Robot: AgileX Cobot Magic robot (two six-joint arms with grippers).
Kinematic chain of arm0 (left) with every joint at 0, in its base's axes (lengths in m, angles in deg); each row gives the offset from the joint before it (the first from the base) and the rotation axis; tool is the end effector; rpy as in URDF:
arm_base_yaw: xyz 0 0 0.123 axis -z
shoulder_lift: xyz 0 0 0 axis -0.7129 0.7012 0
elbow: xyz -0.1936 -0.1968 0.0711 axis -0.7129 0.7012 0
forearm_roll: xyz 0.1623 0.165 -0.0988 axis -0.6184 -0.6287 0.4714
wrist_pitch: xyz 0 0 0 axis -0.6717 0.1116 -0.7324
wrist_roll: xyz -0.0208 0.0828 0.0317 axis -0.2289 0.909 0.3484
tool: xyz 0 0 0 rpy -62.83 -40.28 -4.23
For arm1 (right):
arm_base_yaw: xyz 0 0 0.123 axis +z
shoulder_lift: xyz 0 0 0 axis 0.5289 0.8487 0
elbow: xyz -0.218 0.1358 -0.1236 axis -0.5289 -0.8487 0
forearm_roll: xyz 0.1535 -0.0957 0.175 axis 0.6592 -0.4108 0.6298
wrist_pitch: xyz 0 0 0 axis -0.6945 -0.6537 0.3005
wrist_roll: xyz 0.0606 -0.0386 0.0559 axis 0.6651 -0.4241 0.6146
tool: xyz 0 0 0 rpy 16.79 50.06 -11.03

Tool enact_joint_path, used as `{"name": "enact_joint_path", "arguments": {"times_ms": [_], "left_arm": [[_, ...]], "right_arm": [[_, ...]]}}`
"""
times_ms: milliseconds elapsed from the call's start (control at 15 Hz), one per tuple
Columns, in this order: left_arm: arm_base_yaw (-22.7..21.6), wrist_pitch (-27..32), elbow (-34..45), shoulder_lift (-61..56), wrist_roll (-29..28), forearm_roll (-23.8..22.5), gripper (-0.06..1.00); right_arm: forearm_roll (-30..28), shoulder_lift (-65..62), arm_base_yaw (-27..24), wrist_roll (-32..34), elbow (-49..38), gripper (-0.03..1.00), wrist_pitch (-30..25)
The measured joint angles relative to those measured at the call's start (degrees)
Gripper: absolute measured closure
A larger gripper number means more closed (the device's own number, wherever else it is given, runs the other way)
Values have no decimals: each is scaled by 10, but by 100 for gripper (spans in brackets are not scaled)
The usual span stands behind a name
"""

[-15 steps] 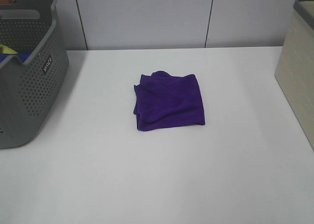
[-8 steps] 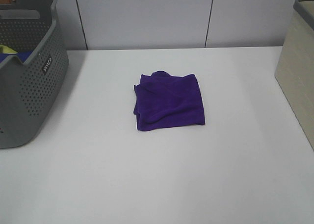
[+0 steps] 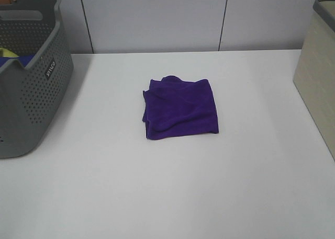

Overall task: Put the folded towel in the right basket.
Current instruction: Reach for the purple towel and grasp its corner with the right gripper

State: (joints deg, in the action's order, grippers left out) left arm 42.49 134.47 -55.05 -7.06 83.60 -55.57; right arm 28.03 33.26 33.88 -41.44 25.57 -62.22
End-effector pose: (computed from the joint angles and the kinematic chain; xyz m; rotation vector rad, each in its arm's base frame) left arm -0.0052 -0.0011 0.2782 -0.0281 2.0228 0.0364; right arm -0.0032 0.0073 0.2616 -0.1419 2.1231 0.0760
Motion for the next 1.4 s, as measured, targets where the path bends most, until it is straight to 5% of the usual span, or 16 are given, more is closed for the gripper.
{"name": "enact_joint_path", "arguments": {"times_ms": [1400], "left_arm": [[0,0,0,0,0,0,-5]], "right_arm": [[0,21,0,0,11,1,0]]}}
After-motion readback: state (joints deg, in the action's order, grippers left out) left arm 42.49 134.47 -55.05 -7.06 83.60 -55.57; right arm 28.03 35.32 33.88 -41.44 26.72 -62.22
